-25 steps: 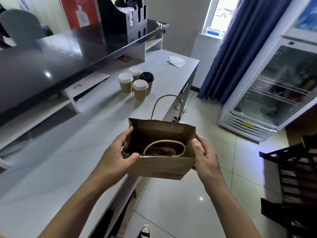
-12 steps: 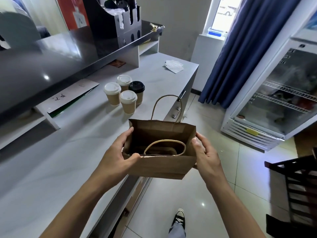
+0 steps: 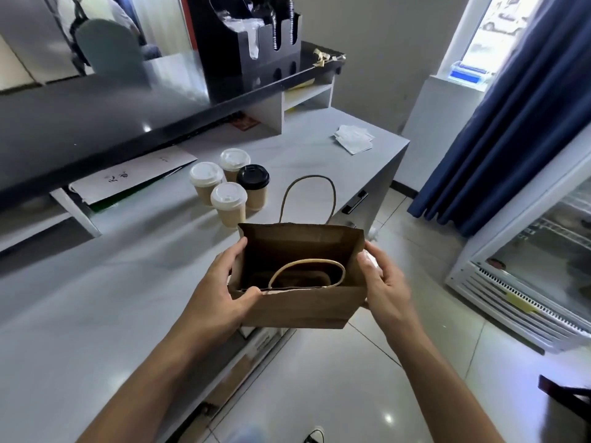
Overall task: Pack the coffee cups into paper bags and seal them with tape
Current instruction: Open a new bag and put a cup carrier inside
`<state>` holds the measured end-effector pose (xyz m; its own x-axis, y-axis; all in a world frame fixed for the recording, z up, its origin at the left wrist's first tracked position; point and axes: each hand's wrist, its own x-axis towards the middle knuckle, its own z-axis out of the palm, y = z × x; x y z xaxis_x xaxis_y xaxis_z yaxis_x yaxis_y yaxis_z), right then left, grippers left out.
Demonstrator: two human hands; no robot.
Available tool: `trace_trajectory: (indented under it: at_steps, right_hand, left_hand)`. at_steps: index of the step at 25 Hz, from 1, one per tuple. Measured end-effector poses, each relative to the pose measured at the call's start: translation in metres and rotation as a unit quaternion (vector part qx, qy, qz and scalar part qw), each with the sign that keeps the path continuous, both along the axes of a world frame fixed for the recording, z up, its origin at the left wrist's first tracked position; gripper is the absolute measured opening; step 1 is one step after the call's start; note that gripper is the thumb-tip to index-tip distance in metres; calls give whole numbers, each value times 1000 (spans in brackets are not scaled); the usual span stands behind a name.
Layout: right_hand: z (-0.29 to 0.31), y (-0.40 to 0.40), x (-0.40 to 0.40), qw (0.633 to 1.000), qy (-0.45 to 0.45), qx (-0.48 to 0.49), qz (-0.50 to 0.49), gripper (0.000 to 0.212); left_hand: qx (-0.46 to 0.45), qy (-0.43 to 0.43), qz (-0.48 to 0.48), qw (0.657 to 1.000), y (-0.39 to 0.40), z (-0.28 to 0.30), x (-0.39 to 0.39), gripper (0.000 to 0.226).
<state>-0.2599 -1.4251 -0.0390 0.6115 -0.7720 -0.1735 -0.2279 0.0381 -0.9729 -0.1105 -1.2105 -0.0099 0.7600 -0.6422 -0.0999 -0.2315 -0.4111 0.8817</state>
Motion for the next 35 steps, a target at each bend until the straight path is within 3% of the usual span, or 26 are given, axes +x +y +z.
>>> trace_trajectory:
  at_steps: [12, 16, 22, 35]
  right_hand:
    - [4, -95, 82, 987, 36, -14, 158, 27]
    - [9, -118, 118, 974, 49, -35, 220, 37]
    - [8, -151, 168, 958, 58, -41, 278, 33]
    - [-3, -171, 226, 926, 45, -12, 375, 30]
  left_hand:
    - [33, -41, 123, 991, -59, -14, 26, 78]
    - [38, -20, 161, 986, -76, -15, 41, 76]
    - [33, -4, 200, 979, -98, -14, 57, 79]
    - [47, -19, 274, 961, -100, -12, 68, 90]
